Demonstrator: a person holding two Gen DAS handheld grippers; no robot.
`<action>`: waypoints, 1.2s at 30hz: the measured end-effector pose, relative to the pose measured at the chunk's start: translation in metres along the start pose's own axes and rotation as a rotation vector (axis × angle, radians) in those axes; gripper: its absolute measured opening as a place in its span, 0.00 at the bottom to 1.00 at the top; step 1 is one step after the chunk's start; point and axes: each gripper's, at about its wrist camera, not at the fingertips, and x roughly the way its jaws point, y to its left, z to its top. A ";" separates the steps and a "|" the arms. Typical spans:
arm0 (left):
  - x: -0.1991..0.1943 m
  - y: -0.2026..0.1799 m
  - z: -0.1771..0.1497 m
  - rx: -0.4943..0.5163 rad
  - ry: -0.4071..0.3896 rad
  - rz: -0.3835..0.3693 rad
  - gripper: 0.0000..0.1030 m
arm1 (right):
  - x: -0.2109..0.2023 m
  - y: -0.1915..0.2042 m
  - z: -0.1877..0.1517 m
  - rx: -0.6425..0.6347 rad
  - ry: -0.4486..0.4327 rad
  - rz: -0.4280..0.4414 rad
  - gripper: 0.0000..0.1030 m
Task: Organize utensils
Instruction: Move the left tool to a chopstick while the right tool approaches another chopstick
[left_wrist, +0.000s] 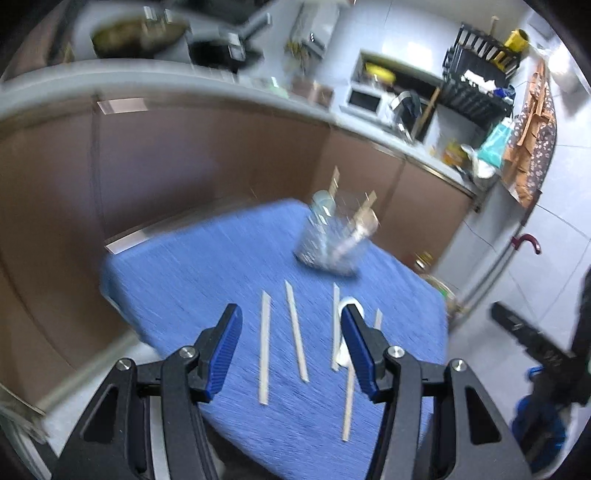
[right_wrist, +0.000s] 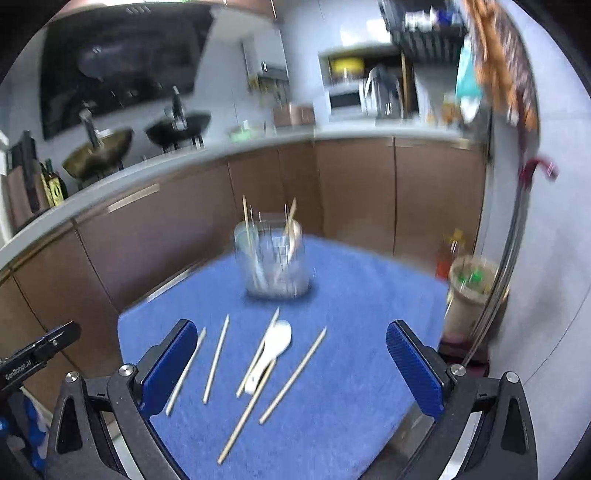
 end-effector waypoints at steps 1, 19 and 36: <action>0.016 0.003 0.002 -0.014 0.045 -0.023 0.52 | 0.014 -0.005 -0.002 0.021 0.047 0.020 0.93; 0.224 0.001 0.027 -0.036 0.463 -0.089 0.22 | 0.180 -0.061 -0.021 0.161 0.452 0.060 0.45; 0.322 0.000 0.033 -0.006 0.694 0.027 0.09 | 0.254 -0.051 -0.016 0.040 0.646 -0.049 0.31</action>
